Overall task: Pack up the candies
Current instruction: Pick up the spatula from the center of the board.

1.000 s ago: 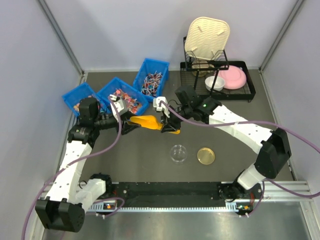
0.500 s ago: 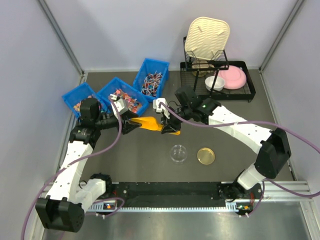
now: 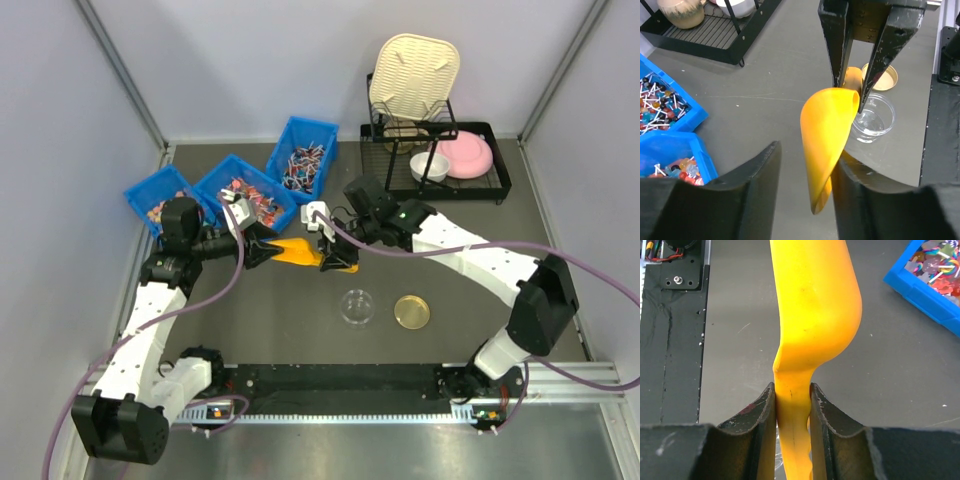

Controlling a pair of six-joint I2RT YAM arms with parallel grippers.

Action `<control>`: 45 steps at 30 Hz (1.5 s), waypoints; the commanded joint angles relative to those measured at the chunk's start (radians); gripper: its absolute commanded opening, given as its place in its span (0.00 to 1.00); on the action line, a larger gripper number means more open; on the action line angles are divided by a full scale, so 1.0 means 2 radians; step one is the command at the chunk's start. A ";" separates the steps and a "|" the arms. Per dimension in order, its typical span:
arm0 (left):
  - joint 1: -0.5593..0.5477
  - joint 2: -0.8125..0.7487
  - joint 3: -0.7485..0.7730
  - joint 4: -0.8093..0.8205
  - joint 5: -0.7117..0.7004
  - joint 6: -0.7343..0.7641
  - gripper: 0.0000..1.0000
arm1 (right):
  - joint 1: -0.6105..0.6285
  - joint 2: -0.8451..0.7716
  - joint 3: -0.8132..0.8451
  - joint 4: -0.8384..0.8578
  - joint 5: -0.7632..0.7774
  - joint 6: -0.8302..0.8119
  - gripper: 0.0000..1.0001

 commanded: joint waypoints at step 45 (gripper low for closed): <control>-0.002 0.139 0.080 0.171 0.148 -0.424 0.00 | 0.081 -0.142 -0.173 0.335 0.404 -0.110 0.72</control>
